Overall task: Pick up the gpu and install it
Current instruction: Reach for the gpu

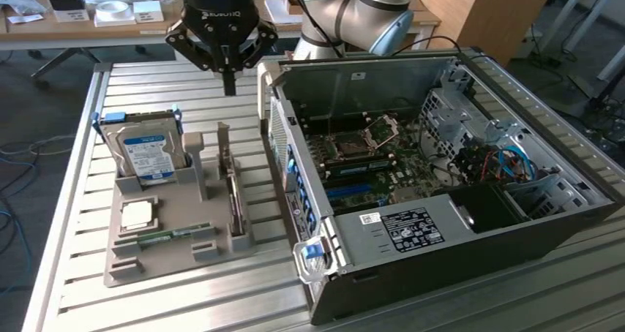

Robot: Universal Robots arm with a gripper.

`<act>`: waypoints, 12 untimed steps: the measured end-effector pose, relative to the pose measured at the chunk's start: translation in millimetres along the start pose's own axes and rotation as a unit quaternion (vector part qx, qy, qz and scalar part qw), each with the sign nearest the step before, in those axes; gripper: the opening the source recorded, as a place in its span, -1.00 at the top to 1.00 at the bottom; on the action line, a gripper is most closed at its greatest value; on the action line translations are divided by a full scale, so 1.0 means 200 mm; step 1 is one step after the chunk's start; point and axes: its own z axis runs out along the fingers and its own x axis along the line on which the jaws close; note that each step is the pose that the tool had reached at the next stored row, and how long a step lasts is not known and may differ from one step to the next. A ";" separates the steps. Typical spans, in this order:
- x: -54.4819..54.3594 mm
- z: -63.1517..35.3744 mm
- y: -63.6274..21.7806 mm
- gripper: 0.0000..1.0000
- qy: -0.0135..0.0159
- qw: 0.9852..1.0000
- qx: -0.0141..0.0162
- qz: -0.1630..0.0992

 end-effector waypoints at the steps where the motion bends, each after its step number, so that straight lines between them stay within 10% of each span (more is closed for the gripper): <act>1: 0.00 0.000 -0.004 0.79 0.000 1.000 0.000 0.000; 12: 0.02 -0.007 -0.139 0.79 0.000 1.000 0.000 0.000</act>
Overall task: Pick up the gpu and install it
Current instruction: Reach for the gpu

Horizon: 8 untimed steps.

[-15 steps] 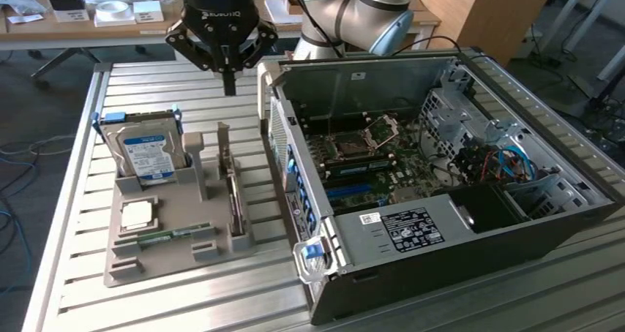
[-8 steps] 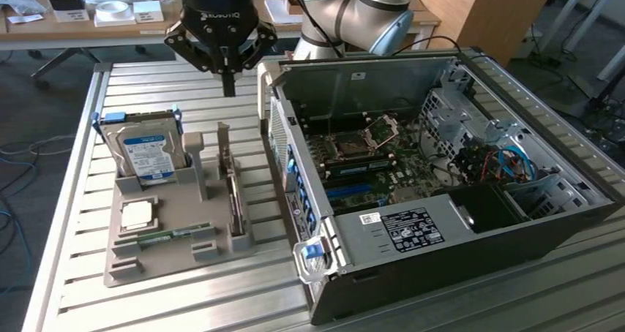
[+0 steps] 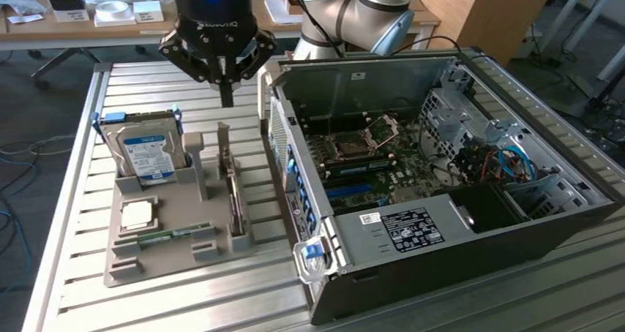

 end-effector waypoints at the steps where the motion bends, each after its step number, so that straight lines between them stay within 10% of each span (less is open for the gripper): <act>1: 0.00 -0.001 -0.014 0.79 0.000 1.000 0.000 0.000; 8: 0.01 -0.005 -0.103 0.79 0.000 1.000 0.000 0.000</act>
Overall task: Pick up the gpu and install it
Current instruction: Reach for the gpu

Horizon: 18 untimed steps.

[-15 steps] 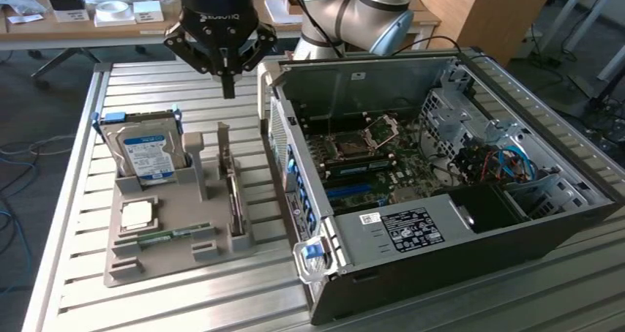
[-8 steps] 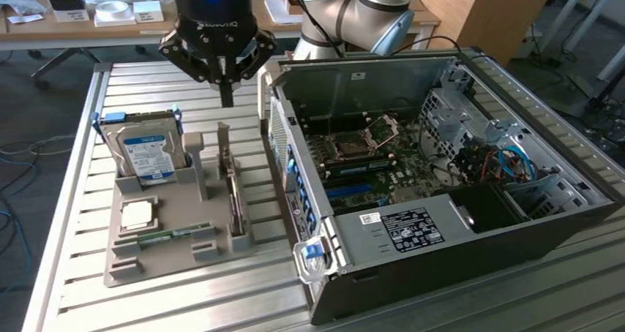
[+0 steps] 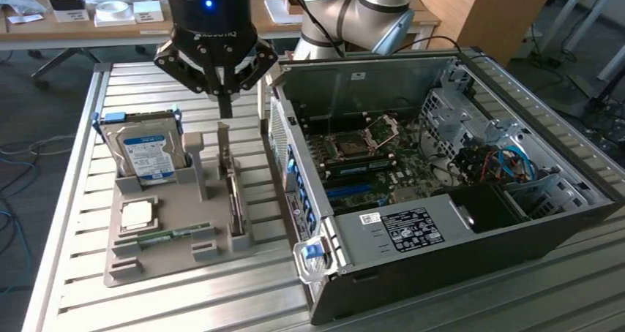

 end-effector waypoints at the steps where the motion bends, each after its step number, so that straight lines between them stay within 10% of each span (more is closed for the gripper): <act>1: 0.00 0.000 -0.011 0.79 0.000 1.000 0.000 0.000; 18: 0.01 0.006 -0.087 0.79 0.000 1.000 0.001 0.000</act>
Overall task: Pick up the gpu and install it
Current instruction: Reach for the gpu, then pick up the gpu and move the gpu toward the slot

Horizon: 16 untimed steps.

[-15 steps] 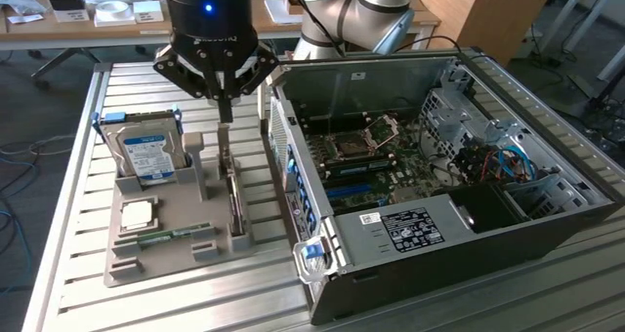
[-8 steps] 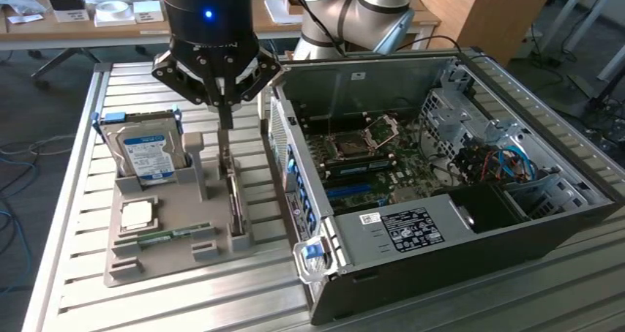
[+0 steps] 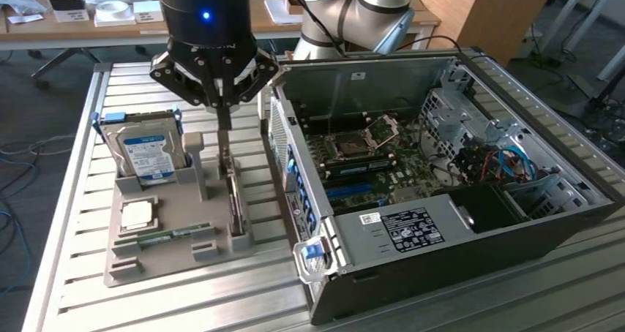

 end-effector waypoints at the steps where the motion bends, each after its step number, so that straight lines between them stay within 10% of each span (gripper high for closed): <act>1: 0.00 0.005 0.000 0.79 0.000 1.000 0.000 0.000; 16: 0.00 0.012 0.000 0.79 0.000 1.000 0.000 0.000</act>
